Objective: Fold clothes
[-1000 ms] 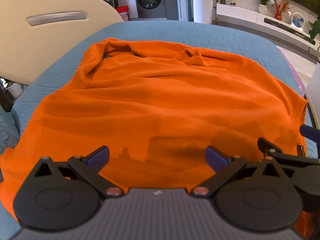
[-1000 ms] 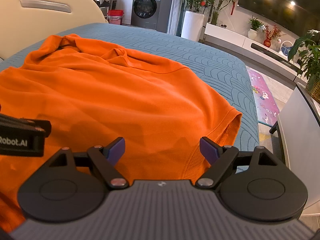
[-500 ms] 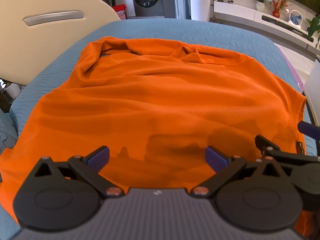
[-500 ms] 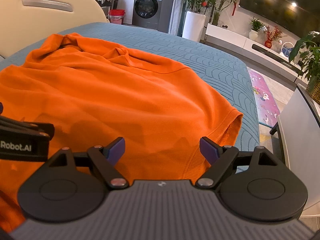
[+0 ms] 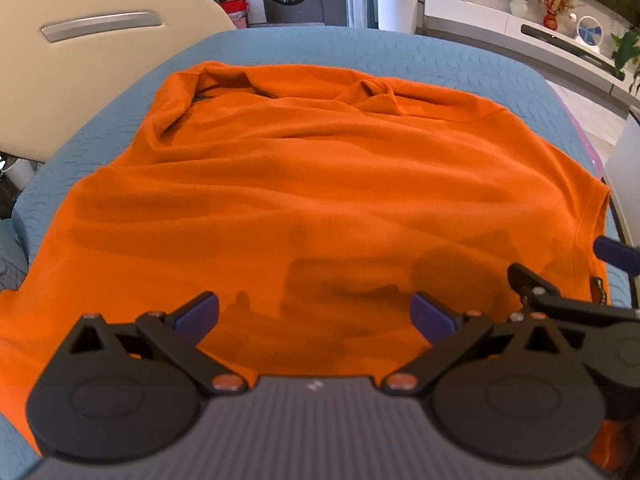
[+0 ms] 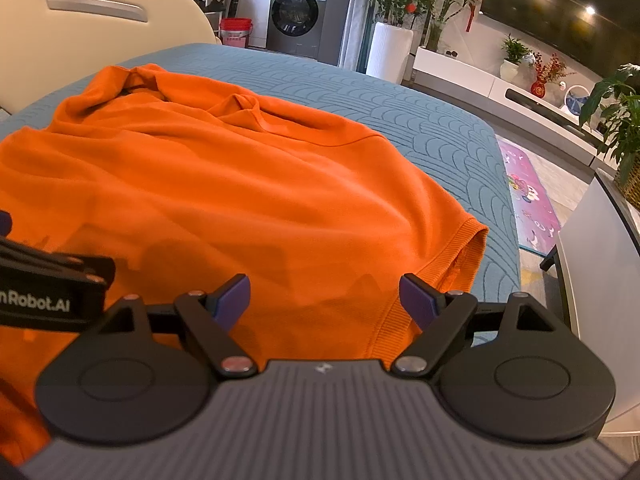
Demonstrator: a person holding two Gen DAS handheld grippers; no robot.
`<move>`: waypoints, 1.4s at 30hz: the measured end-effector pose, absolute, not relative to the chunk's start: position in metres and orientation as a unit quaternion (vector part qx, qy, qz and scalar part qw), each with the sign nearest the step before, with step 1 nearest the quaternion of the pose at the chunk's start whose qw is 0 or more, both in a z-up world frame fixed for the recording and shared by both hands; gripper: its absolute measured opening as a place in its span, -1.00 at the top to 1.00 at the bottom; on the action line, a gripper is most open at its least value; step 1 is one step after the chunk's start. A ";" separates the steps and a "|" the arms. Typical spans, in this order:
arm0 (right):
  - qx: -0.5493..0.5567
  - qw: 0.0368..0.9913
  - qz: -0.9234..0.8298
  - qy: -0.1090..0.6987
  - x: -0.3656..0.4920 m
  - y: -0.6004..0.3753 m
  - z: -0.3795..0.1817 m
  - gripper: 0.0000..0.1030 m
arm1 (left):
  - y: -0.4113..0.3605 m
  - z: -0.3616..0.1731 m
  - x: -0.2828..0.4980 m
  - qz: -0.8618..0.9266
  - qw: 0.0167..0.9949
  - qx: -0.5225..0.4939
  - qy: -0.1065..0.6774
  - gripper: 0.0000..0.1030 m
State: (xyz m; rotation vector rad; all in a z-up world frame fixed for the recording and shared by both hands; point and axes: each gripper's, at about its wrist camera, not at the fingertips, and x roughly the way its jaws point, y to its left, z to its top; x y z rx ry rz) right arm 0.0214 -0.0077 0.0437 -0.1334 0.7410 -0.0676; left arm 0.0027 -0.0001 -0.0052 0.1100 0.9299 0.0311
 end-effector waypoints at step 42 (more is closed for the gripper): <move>-0.168 0.874 0.393 0.230 -0.068 0.014 0.074 -0.63 | 0.140 0.044 -0.033 0.080 0.863 0.224 0.446 -0.99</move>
